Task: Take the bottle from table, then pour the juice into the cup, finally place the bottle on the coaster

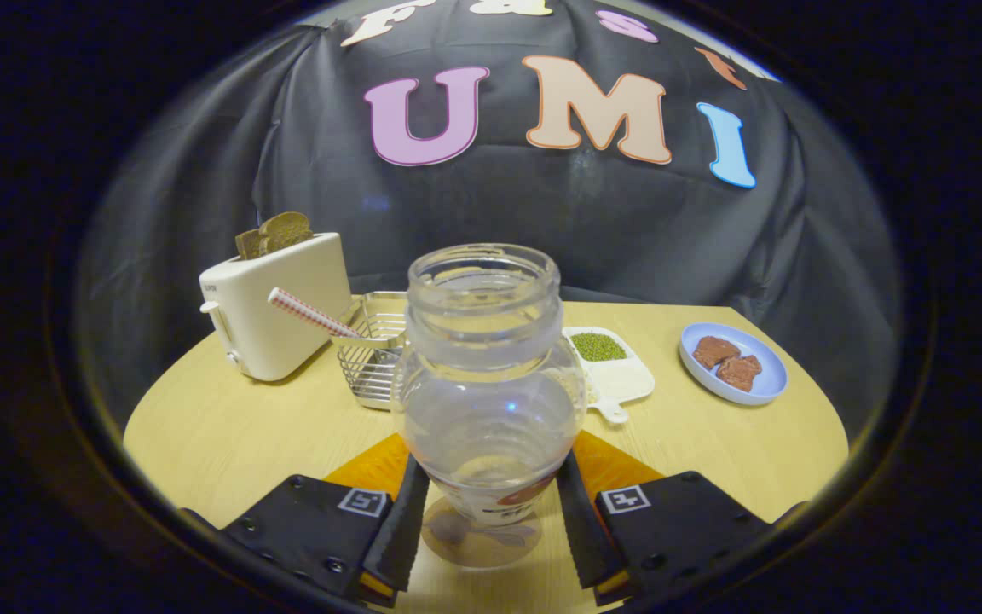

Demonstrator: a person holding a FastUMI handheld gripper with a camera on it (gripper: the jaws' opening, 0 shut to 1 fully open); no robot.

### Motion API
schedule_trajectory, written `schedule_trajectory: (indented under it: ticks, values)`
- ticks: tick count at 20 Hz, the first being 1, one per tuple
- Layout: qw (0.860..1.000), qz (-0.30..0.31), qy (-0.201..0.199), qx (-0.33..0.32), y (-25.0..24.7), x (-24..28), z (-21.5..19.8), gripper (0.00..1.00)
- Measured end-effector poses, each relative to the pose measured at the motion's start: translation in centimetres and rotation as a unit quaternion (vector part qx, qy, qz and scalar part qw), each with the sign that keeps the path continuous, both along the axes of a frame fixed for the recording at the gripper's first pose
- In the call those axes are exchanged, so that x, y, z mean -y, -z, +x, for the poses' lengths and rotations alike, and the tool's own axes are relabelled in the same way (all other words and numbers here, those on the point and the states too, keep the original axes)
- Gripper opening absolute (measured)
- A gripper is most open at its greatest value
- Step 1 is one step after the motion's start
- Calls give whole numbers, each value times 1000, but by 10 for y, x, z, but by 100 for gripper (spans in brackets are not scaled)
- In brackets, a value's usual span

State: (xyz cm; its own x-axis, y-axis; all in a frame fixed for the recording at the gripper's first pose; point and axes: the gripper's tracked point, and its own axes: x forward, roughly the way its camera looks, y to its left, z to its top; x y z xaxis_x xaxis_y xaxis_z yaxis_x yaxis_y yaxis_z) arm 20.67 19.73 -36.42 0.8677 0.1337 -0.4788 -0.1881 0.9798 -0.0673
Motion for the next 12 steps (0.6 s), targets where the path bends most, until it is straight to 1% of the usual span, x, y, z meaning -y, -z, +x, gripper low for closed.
schedule_trajectory:
  ticks: [4, 12]
  values:
    - [1000, -15, -2, 3, -5, 3, -13, 77]
    - [1000, 5, 4, -19, 0, 4, -30, 79]
